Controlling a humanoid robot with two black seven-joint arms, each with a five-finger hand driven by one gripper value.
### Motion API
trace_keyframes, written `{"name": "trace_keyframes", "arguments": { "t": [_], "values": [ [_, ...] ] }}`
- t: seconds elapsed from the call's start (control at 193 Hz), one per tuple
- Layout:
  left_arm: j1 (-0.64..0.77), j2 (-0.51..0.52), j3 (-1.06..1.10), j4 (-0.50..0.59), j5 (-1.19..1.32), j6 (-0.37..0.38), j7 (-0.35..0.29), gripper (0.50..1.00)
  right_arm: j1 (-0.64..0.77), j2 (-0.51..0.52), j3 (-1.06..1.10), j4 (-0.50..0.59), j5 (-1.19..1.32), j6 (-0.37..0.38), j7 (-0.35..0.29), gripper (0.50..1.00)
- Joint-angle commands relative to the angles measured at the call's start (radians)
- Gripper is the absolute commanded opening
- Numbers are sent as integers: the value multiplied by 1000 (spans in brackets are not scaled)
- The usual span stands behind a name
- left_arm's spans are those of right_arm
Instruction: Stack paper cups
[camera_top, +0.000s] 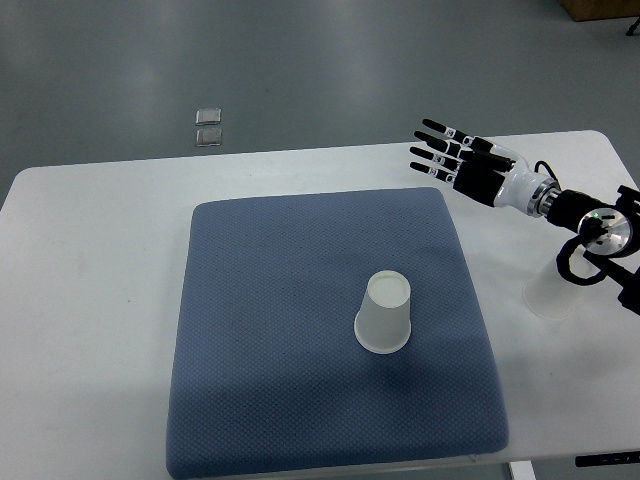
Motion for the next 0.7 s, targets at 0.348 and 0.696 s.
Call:
{"name": "trace_keyframes", "arguments": {
  "t": [0.348,0.696],
  "values": [
    [0,0,-4,-6,0,-1,-3,1000,-14,-16,33,-3,6,40,5,924],
    [-1,0,-3,-4,0,0,-3,1000,-40,-24,80,-20,0,17,8,924]
  ]
}}
